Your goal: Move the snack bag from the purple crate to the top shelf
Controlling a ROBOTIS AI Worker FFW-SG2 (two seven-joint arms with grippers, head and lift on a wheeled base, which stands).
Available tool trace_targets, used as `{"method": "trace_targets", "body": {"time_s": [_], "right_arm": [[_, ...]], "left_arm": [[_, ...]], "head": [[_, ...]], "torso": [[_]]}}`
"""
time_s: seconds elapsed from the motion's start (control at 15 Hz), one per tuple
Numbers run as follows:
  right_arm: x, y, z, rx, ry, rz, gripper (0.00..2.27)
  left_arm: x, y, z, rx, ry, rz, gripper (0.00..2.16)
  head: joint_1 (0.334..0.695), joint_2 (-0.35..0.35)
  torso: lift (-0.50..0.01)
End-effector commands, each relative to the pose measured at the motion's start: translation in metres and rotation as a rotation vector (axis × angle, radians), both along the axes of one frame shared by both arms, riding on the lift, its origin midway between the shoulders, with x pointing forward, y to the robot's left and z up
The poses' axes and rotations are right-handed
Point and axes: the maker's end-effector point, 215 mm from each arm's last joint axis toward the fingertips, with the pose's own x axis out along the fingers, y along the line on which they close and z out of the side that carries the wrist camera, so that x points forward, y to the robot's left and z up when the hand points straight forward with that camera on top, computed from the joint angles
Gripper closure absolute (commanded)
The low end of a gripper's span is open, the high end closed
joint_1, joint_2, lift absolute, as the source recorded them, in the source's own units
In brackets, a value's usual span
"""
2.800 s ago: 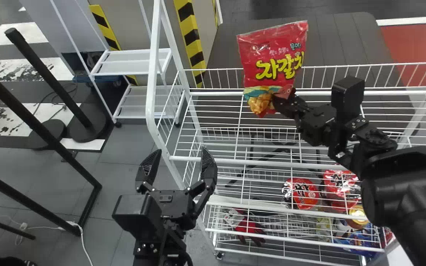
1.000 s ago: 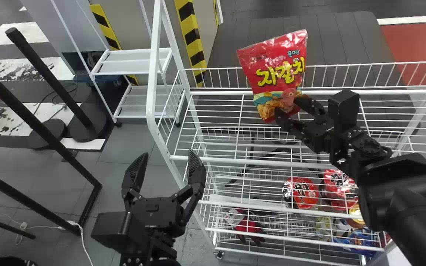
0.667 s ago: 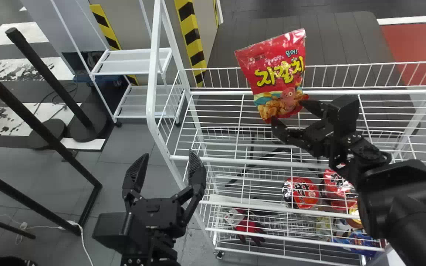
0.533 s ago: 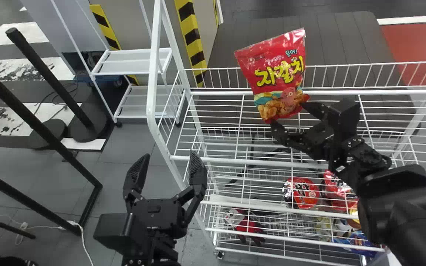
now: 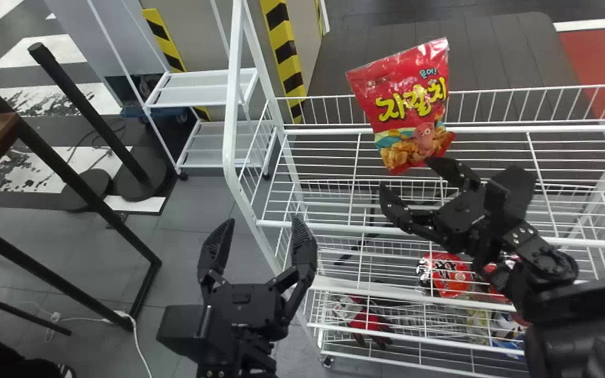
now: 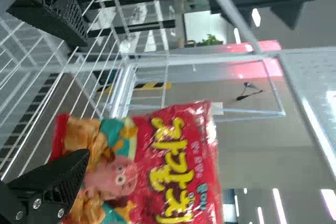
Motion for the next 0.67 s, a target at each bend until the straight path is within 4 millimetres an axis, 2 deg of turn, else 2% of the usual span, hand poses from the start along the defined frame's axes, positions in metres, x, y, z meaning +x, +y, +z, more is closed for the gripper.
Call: {"method": "trace_targets", "body": {"time_s": [0.0, 0.07, 0.2, 0.33, 0.4, 0.53, 0.6], "right_arm": [[-0.023, 0.008, 0.03, 0.085, -0.001, -0.001, 0.11], [-0.031, 0.003, 0.037, 0.103, 0.016, -0.019, 0.12], [-0.042, -0.033, 0.06, 0.112, 0.03, -0.108, 0.12], [-0.067, -0.094, 0.08, 0.117, -0.003, -0.238, 0.12], [-0.081, -0.127, 0.087, 0.106, -0.034, -0.297, 0.12], [-0.116, -0.191, 0.089, 0.05, -0.068, -0.393, 0.12], [-0.129, -0.212, 0.088, 0.031, -0.072, -0.41, 0.12]], "left_arm": [[-0.001, -0.009, 0.008, -0.021, -0.014, -0.014, 0.12], [0.0, -0.014, 0.012, -0.028, -0.017, -0.021, 0.12], [-0.001, -0.024, 0.016, -0.019, -0.019, -0.039, 0.12], [-0.002, -0.035, 0.018, -0.017, -0.022, -0.06, 0.13], [-0.002, -0.042, 0.019, -0.017, -0.023, -0.07, 0.13], [0.0, -0.054, 0.015, -0.014, -0.011, -0.085, 0.13], [-0.001, -0.058, 0.013, -0.01, -0.007, -0.092, 0.13]], "head": [[0.695, 0.268], [0.695, 0.271], [0.695, 0.263], [0.695, 0.233], [0.695, 0.187], [0.695, 0.118], [0.695, 0.071]], "torso": [[0.001], [0.001], [0.001], [0.001], [0.001], [0.001], [0.001]]}}
